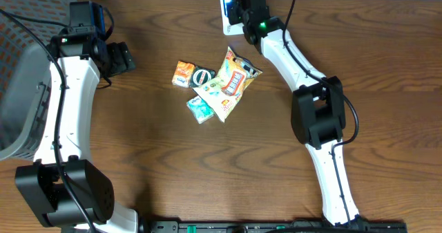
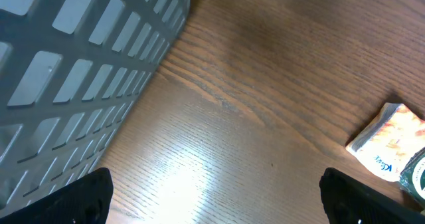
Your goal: Scan the item barcode
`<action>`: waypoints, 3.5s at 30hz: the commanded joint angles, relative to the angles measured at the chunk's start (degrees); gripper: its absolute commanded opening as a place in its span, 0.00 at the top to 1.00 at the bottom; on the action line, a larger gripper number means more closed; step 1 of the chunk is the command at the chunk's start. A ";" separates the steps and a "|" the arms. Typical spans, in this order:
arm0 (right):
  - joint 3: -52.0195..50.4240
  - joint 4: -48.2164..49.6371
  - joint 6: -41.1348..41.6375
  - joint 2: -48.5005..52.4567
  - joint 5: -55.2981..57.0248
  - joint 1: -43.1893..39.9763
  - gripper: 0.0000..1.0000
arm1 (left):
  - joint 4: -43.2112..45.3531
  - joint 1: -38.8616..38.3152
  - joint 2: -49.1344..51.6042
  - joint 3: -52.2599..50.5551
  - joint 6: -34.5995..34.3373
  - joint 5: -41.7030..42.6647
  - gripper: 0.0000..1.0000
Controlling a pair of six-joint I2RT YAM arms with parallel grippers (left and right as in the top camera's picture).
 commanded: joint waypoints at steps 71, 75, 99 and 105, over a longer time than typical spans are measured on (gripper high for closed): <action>0.02 -54.69 -2.29 -10.25 -32.70 -14.45 0.55 | -0.13 0.13 0.55 -0.28 0.50 0.13 0.02; 0.02 -54.18 -2.34 -10.25 -31.69 -9.18 0.56 | -0.13 0.13 0.55 -0.28 0.50 0.13 0.02; 0.02 -56.17 22.97 -10.25 -19.96 2.97 0.83 | -0.13 0.13 0.55 -0.28 0.50 0.13 0.02; -0.57 -57.24 29.03 -10.23 -10.19 7.13 0.84 | -0.13 0.13 0.55 -0.28 0.50 0.13 0.02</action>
